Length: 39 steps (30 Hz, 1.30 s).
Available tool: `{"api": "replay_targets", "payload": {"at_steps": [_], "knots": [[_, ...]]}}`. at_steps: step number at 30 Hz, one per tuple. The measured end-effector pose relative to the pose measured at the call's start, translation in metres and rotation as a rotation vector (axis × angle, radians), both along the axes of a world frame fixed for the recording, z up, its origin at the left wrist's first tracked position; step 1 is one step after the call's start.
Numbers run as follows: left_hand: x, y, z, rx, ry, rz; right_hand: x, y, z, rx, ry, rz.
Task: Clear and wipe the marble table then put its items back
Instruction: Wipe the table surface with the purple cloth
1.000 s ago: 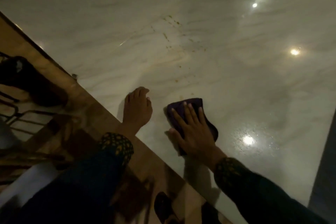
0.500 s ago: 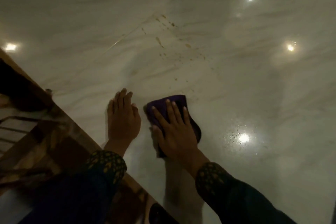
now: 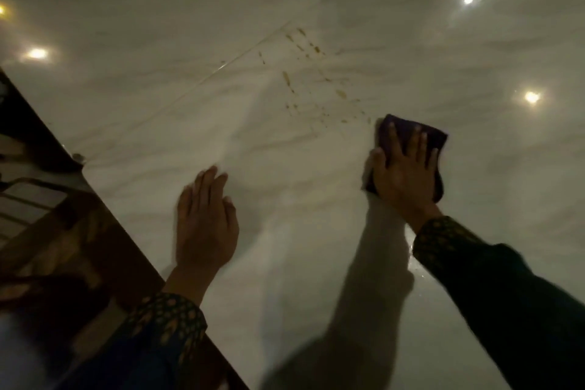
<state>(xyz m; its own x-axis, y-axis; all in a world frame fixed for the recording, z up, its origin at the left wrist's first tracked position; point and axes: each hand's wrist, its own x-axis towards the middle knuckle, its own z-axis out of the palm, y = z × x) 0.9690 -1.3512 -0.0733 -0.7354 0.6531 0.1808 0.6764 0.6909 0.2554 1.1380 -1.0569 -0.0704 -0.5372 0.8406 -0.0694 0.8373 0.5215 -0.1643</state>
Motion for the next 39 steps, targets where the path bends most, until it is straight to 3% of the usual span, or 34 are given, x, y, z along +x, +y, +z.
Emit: {"api": "replay_targets", "payload": {"at_steps": [3, 6, 10, 15, 19, 21, 23, 26, 30, 36, 39], "knots": [[0.001, 0.0, 0.002, -0.015, 0.001, 0.008, -0.025, -0.07, -0.001, 0.062, 0.065, 0.198], [0.001, 0.001, 0.003, -0.038, -0.02, 0.006, -0.028, -0.123, -0.003, -0.02, 0.076, 0.432], [0.001, 0.0, 0.004, -0.033, -0.012, -0.007, -0.005, -0.088, -0.001, -0.005, 0.073, 0.599], [0.003, 0.002, 0.001, -0.028, 0.01, 0.009, 0.02, 0.013, -0.008, 0.069, -0.043, 0.253], [0.002, 0.002, -0.003, 0.005, 0.043, 0.002, -0.008, 0.018, 0.002, -0.058, 0.01, -0.013], [0.002, 0.001, -0.004, 0.011, 0.053, 0.0, -0.033, -0.014, 0.001, -0.007, 0.014, -0.014], [0.004, 0.0, -0.005, 0.024, 0.055, 0.012, -0.059, -0.065, -0.001, 0.045, 0.059, 0.115], [0.005, 0.002, -0.001, 0.018, 0.052, 0.017, -0.079, -0.134, 0.001, -0.037, 0.093, 0.355], [-0.039, 0.026, 0.02, 0.004, 0.012, 0.011, -0.068, -0.122, 0.003, -0.035, 0.055, 0.483], [-0.148, 0.039, 0.02, -0.053, 0.02, -0.008, -0.044, 0.0, -0.002, 0.019, -0.02, 0.052], [-0.186, 0.031, 0.009, -0.1, 0.068, -0.094, -0.05, 0.014, 0.002, -0.045, -0.004, -0.07]]}}
